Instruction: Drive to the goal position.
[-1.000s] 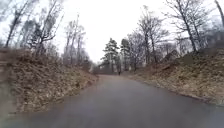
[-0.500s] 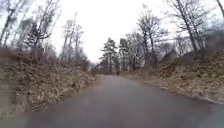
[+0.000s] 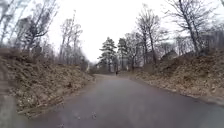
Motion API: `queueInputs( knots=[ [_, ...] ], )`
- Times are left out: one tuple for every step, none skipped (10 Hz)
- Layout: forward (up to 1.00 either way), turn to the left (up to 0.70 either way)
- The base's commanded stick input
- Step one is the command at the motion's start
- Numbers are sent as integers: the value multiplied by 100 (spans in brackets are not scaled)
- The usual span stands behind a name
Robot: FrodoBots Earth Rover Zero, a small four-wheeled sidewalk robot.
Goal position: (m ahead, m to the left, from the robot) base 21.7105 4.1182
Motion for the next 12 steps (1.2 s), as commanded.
queueInputs(
  knots=[
    [100,1],
    [100,1],
    [100,1],
    [100,1],
    [100,1],
    [100,1],
    [100,1],
    [100,1],
    [100,1],
    [100,1],
    [100,1],
    [100,1]
  ],
)
